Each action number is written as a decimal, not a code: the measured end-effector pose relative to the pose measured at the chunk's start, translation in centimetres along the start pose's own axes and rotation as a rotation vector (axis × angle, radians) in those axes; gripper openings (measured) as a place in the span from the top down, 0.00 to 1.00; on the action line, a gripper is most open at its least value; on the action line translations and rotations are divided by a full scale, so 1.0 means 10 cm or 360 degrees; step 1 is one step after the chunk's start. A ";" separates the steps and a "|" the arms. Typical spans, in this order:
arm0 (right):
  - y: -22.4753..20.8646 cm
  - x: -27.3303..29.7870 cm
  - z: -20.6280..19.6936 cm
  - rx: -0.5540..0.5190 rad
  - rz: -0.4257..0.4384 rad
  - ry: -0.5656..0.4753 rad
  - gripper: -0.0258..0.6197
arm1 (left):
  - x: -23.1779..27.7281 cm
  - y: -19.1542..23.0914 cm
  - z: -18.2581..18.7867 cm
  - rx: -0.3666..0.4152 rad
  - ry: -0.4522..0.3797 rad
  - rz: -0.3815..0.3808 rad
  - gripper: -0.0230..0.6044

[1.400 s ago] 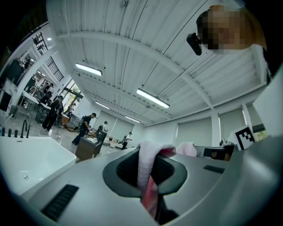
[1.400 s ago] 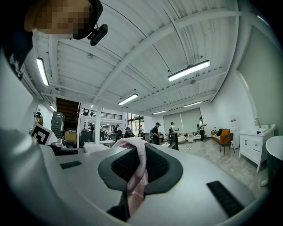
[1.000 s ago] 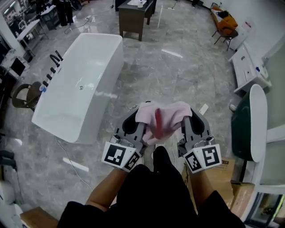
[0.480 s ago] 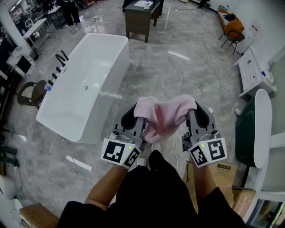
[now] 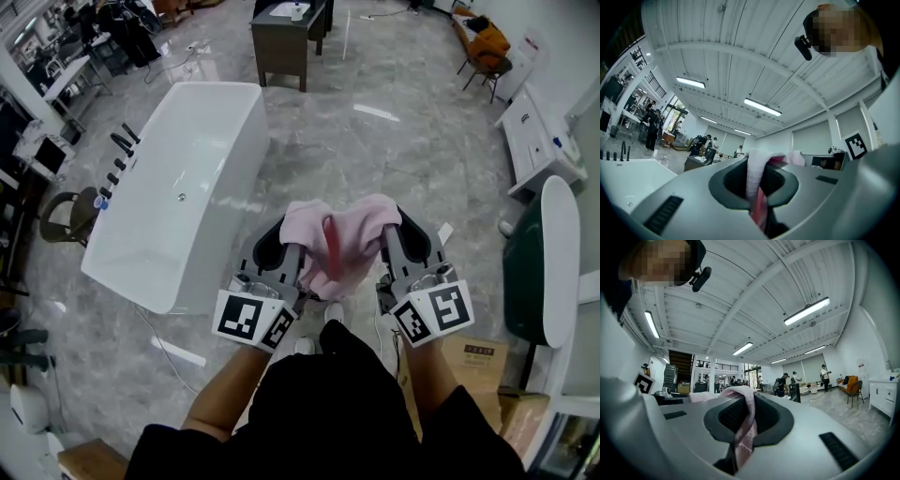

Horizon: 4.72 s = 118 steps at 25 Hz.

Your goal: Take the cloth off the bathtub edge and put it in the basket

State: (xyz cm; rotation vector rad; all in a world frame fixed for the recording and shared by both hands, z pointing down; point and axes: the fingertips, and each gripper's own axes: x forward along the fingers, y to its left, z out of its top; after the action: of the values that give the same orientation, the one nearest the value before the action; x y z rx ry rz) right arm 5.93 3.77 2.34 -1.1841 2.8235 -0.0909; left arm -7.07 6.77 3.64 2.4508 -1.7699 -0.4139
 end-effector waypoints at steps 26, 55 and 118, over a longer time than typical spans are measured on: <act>-0.82 0.85 -0.58 0.0082 0.0218 0.0210 0.89 | 1.06 0.48 -0.77 0.0023 0.0221 0.0234 0.90; -0.92 1.12 -1.77 0.0237 0.0205 0.0511 0.89 | 1.32 0.83 -1.96 -0.0252 0.0612 0.0129 0.90; -1.21 0.77 -7.64 0.0416 -0.0105 0.1628 0.89 | 0.10 2.39 -7.58 -0.0446 0.1751 0.0200 0.90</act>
State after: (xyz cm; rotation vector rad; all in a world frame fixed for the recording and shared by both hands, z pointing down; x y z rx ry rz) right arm 1.88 -8.38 79.00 -1.4382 3.3457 -1.3839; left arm -8.23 -8.33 81.68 1.7403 -1.2188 0.5667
